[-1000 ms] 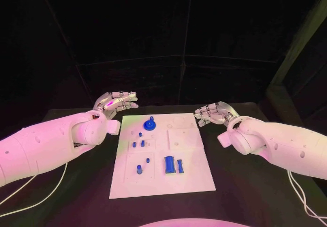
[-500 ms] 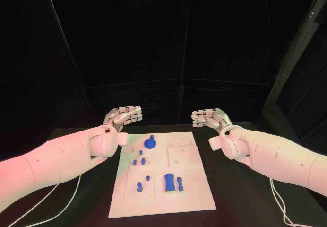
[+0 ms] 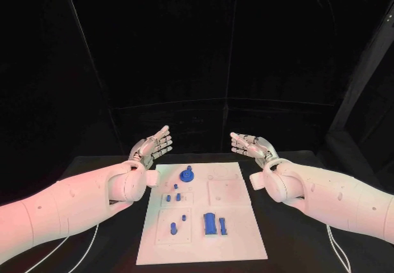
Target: Assemble the parts on the task board
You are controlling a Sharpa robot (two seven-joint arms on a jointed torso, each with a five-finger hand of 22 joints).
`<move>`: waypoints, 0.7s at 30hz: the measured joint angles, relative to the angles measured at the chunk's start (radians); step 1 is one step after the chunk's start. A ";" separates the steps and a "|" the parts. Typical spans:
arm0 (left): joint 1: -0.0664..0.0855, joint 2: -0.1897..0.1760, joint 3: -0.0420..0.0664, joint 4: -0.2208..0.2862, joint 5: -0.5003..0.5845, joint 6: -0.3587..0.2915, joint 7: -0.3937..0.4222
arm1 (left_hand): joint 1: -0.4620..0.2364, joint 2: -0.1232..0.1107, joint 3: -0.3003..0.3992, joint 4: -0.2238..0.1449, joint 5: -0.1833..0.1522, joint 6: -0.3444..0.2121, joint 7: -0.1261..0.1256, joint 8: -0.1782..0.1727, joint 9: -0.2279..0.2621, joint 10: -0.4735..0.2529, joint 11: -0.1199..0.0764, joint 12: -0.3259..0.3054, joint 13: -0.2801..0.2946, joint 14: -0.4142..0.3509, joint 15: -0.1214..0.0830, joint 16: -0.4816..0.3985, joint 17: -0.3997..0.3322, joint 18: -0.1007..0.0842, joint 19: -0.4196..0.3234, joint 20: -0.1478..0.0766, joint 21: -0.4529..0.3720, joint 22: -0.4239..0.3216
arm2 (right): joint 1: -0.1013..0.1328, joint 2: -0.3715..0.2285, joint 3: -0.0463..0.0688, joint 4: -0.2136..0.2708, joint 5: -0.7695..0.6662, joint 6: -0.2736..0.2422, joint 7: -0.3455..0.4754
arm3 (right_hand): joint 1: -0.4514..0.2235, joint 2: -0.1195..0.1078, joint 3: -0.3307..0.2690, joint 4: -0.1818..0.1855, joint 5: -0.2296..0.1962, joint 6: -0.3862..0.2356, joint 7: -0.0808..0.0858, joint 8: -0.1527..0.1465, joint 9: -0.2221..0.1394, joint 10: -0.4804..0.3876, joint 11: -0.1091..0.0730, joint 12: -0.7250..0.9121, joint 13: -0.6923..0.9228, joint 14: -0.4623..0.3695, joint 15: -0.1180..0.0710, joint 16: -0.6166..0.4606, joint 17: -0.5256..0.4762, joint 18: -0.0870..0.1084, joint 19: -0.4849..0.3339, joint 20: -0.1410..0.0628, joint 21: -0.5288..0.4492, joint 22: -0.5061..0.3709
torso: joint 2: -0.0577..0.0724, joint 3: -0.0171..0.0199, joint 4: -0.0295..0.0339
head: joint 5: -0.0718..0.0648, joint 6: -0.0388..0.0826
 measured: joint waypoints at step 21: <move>-0.061 -0.083 0.053 0.292 -0.103 -0.342 0.067 | -0.412 0.001 -0.128 0.002 -0.004 -0.299 -0.042 -0.009 -0.005 -0.311 -0.061 -0.004 -0.005 -0.274 -0.032 -0.112 -0.070 -0.095 -0.231 -0.133 -0.007 -0.132 | -0.030 -0.131 0.022 0.347 0.179 -0.306 0.107 | -0.495 -0.009 0.093 -0.046 -0.108 -0.305 -0.104 -0.004 -0.033 -0.343 -0.072 -0.008 -0.006 -0.352 -0.031 -0.004 -0.025 -0.082 -0.332 -0.119 -0.054 -0.005 | 0.003 0.0096 0.0188 | 0.000 0.004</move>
